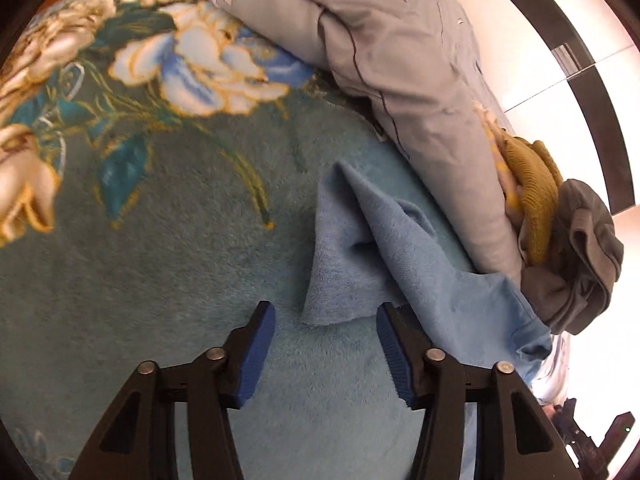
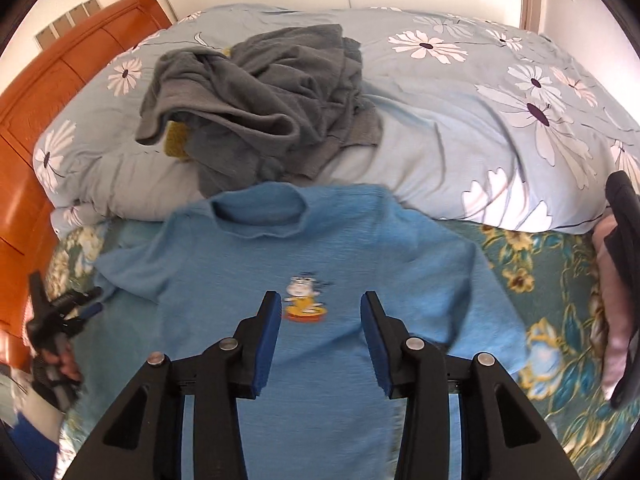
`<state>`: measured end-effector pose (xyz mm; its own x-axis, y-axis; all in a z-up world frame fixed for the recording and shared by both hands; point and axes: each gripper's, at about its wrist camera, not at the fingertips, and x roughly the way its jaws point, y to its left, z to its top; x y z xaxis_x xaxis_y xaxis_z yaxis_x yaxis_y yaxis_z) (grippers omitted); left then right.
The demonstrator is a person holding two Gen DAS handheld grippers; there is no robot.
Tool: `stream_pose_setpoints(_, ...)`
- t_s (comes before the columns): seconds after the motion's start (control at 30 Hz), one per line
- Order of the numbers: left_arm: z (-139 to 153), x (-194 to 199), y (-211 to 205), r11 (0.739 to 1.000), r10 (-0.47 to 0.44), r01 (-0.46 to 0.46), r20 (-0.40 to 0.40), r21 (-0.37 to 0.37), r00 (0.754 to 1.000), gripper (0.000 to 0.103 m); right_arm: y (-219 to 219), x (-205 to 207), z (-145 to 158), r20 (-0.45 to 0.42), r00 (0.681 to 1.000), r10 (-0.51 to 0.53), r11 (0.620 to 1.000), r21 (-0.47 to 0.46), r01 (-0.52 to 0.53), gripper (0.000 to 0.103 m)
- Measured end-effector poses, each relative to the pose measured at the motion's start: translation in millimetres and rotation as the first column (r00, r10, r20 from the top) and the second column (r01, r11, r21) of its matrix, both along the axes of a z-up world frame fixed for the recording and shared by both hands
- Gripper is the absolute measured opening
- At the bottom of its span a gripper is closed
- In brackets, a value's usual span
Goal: Fold clothes
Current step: 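Grasp the sweatshirt hem with the right gripper and pull it straight, then smooth the sweatshirt flat with the left gripper while the right gripper releases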
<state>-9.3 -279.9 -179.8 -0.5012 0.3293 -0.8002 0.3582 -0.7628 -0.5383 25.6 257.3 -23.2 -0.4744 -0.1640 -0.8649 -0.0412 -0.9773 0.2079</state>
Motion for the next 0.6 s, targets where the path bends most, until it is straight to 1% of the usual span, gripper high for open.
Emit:
stream_pose_setpoints(0.03, 0, -1, 1, 1.0, -0.001, 0.001, -0.015, 0.003, 1.0, 0.03, -6, 0, 1, 0.003, 1.0, 0.004, 1.0, 0.002, -0.004, 0.043)
stream_pose_setpoints(0.07, 1, -2, 2, 1.0, -0.001, 0.001, -0.029, 0.004, 1.0, 0.011, -11, 0, 2, 0.006, 1.0, 0.009, 1.0, 0.006, -0.009, 0.043)
stream_pose_setpoints(0.1, 2, -2, 0, 1.0, 0.003, -0.003, -0.042, 0.002, 0.999, 0.002, -17, -1, 2, 0.013, 1.0, 0.02, 1.0, 0.013, -0.02, 0.042)
stream_pose_setpoints(0.13, 5, -2, -2, 1.0, 0.009, -0.01, -0.058, -0.009, 0.998, 0.002, -22, 0, 3, 0.02, 0.999, 0.032, 0.999, 0.023, -0.032, 0.042)
stream_pose_setpoints(0.23, 25, -4, -19, 0.996, 0.034, -0.044, -0.137, -0.074, 0.99, 0.002, -38, -1, 2, 0.036, 0.997, 0.072, 0.996, 0.054, -0.074, 0.042)
stream_pose_setpoints(0.27, 37, -3, -29, 0.994, 0.044, -0.06, -0.168, -0.094, 0.985, 0.002, -43, -1, 1, 0.038, 0.996, 0.083, 0.994, 0.061, -0.086, 0.042)
stream_pose_setpoints(0.33, 58, -1, -51, 0.99, 0.056, -0.082, -0.216, -0.111, 0.975, 0.002, -50, -4, -1, 0.045, 0.994, 0.098, 0.992, 0.069, -0.101, 0.042)
stream_pose_setpoints(0.4, 74, -3, -77, 0.987, 0.063, -0.096, -0.236, -0.131, 0.97, 0.002, -57, -7, -4, 0.051, 0.993, 0.109, 0.991, 0.072, -0.113, 0.042)
stream_pose_setpoints(0.47, 83, -10, -98, 0.982, 0.054, -0.094, -0.23, -0.166, 0.972, 0.002, -63, -11, -10, 0.061, 0.991, 0.118, 0.99, 0.075, -0.123, 0.042)
stream_pose_setpoints(0.53, 82, -20, -107, 0.974, 0.027, -0.071, -0.2, -0.216, 0.979, 0.002, -69, -15, -16, 0.074, 0.989, 0.126, 0.989, 0.071, -0.132, 0.042)
stream_pose_setpoints(0.57, 79, -26, -111, 0.97, 0.012, -0.054, -0.176, -0.237, 0.984, 0.002, -72, -17, -20, 0.084, 0.988, 0.129, 0.988, 0.069, -0.135, 0.042)
stream_pose_setpoints(0.6, 71, -32, -112, 0.969, -0.003, -0.03, -0.132, -0.246, 0.991, 0.002, -74, -19, -24, 0.095, 0.987, 0.131, 0.988, 0.069, -0.138, 0.042)
